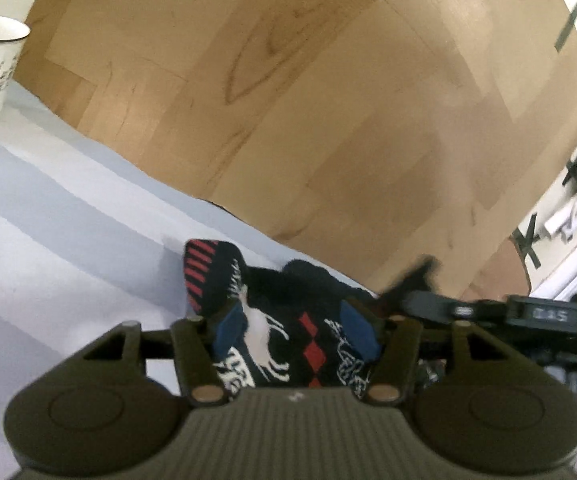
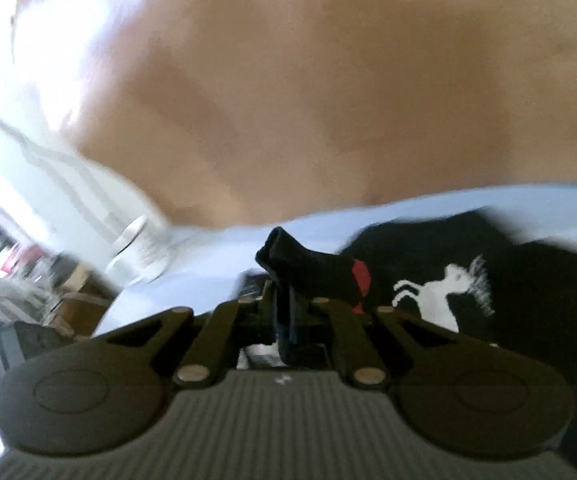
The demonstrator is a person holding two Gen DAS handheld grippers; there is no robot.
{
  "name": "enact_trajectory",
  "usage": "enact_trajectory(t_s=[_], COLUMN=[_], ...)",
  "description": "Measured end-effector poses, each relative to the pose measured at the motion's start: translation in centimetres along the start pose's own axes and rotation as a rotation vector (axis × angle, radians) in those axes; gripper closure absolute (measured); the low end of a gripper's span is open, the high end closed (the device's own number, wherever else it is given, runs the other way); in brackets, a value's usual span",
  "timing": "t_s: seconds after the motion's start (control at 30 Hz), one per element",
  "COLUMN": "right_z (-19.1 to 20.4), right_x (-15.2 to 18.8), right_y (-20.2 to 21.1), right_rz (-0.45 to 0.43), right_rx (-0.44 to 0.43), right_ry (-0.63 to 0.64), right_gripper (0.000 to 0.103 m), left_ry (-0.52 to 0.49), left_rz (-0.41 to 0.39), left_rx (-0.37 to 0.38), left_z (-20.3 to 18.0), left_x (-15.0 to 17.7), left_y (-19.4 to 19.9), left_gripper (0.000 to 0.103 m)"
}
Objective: Fold small clothes
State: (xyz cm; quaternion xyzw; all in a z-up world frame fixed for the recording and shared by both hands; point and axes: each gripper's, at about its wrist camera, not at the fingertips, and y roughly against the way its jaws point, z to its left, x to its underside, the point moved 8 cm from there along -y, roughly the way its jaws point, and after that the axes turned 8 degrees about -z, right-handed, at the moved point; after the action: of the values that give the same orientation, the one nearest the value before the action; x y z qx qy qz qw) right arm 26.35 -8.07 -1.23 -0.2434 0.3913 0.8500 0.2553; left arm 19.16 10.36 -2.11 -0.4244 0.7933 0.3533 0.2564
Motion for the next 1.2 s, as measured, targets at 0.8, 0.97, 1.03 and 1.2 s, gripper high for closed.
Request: enact_trajectory(t_s=[0.8, 0.97, 1.03, 1.2], right_z=[-8.6, -14.5, -18.0, -24.7], right_x=[3.2, 5.1, 7.2, 12.2], right_y=[6.2, 19.1, 24.8, 33.9], right_rz=[-0.154, -0.372, -0.439, -0.536], right_rx=[0.194, 0.258, 0.344, 0.451], right_ry=[0.081, -0.15, -0.25, -0.493], right_gripper=[0.059, 0.052, 0.05, 0.042], left_ry=[-0.424, -0.362, -0.332, -0.287], left_rz=[0.097, 0.04, 0.009, -0.011], left_rx=[-0.107, -0.102, -0.085, -0.009], left_z=[-3.0, -2.9, -3.3, -5.5], left_x=[5.4, 4.4, 3.8, 3.4], left_y=[-3.5, -2.5, -1.7, -0.7], left_gripper=[0.055, 0.046, 0.046, 0.044])
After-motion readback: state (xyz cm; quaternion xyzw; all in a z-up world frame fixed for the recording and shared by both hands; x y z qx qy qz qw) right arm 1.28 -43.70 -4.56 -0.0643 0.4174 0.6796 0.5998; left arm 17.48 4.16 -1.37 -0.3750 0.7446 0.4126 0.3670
